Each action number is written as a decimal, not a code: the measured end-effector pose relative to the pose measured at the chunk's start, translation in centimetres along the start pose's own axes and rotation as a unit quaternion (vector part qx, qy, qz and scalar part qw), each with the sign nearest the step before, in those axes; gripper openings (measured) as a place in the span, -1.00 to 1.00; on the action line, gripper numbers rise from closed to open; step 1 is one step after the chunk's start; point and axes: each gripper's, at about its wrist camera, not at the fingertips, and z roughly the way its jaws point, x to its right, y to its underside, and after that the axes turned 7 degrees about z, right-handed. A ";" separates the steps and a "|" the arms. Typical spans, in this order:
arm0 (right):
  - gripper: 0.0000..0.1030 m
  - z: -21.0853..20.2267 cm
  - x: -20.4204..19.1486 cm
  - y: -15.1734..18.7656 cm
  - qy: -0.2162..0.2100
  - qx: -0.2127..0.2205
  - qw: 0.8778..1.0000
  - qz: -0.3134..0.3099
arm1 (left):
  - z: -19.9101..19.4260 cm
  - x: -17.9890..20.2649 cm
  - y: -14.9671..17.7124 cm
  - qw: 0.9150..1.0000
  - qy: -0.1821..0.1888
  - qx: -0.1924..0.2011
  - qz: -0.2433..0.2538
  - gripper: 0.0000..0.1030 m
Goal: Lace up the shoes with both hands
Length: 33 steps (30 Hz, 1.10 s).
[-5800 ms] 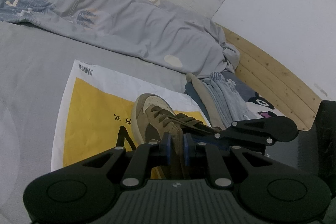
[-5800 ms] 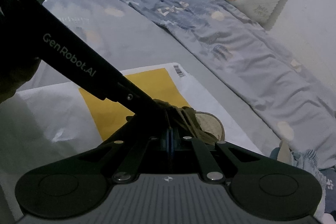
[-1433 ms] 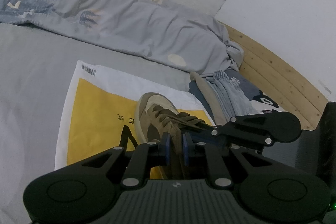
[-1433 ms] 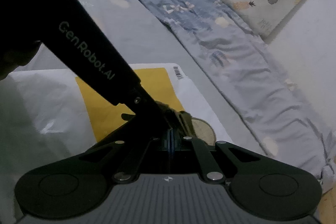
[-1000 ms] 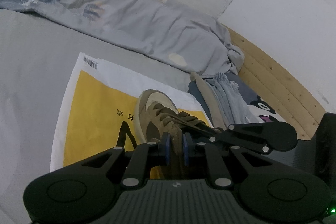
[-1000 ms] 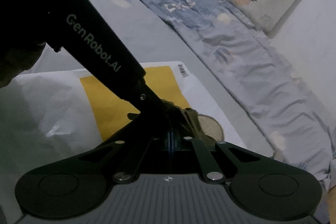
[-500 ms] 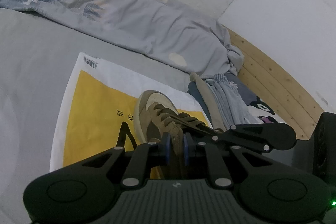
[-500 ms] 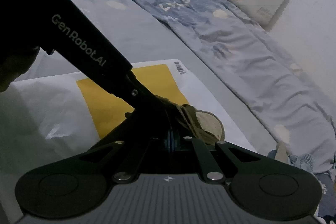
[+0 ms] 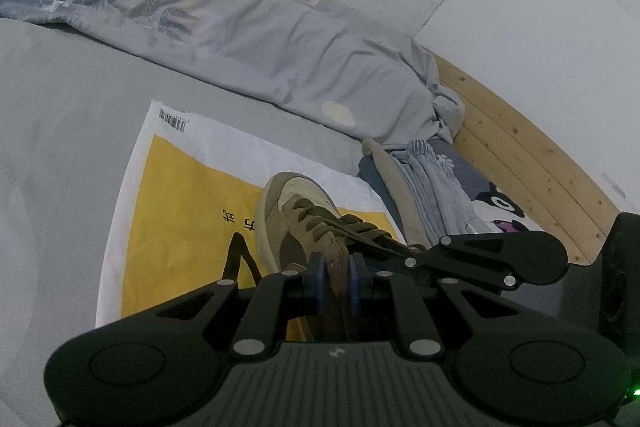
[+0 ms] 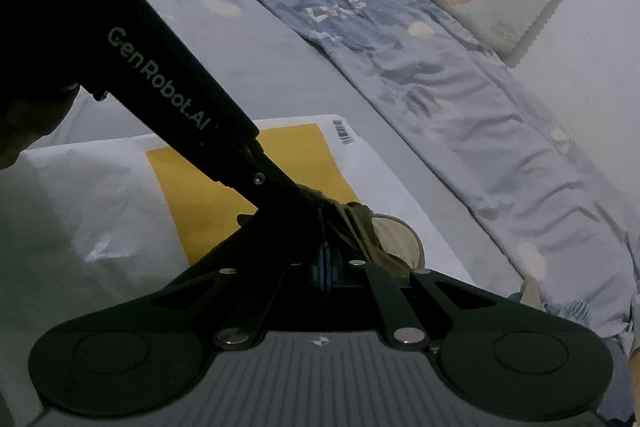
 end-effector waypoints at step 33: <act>-0.98 0.2 -1.4 -0.5 0.021 -0.008 0.998 -0.052 | 0.0 1.0 0.1 1.000 -0.017 0.000 0.023 -0.81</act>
